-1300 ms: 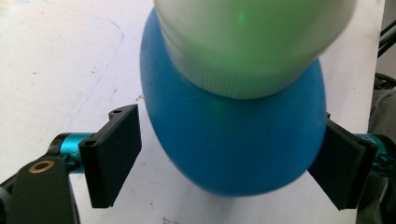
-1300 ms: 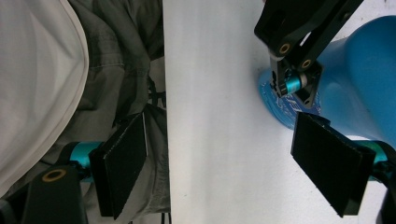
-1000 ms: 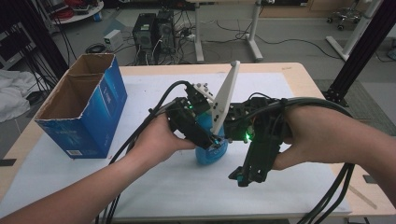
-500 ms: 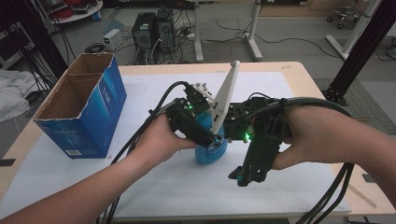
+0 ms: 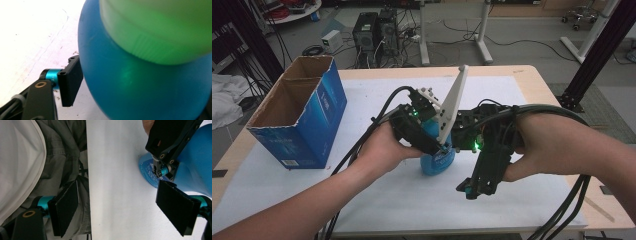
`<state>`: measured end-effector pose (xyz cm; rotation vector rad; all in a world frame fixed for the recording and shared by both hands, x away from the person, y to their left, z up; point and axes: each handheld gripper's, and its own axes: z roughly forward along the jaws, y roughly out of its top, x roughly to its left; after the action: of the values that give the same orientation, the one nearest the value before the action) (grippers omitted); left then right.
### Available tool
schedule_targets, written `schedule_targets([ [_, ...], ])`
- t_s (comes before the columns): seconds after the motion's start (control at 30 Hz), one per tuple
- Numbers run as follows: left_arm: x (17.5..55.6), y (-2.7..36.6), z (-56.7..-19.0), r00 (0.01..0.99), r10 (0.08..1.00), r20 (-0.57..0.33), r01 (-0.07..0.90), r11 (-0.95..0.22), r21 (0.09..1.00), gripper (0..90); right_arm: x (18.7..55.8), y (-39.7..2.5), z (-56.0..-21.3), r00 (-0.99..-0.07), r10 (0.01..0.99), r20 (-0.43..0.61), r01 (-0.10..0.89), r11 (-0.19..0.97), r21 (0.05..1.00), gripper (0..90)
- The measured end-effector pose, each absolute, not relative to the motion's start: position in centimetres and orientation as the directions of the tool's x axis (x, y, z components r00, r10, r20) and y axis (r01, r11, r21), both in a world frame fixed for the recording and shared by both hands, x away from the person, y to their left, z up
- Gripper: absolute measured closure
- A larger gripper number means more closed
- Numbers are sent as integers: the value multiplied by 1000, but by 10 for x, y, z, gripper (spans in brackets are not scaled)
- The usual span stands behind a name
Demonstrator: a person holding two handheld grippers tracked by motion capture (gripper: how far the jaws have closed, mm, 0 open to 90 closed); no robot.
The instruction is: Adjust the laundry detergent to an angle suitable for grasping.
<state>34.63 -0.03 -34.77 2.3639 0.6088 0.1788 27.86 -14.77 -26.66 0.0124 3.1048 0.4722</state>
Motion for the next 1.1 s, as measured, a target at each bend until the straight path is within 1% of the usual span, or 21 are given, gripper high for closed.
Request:
schedule_targets([
  [0.37,345,-1,-348,882,470,-32,374,-658,654,323,278,-148,-267,-1000,10,2,11,954,299,180],
  [0.43,345,-1,-347,883,468,-31,373,-662,650,339,278,-148,-267,-1000,10,2,11,954,299,180],
  [0.73,345,-1,-348,885,463,-40,373,-657,654,345,279,-148,-267,-1000,9,3,10,954,299,180],
  [0.77,345,-1,-347,888,458,-38,368,-659,656,372,279,-148,-268,-1000,10,3,11,953,302,180],
  [1.0,344,-1,-347,888,458,-35,365,-658,658,388,278,-149,-268,-1000,12,3,12,953,304,180],
  [1.1,343,-1,-346,890,457,-19,352,-659,665,404,278,-149,-268,-1000,12,2,12,952,304,180],
])
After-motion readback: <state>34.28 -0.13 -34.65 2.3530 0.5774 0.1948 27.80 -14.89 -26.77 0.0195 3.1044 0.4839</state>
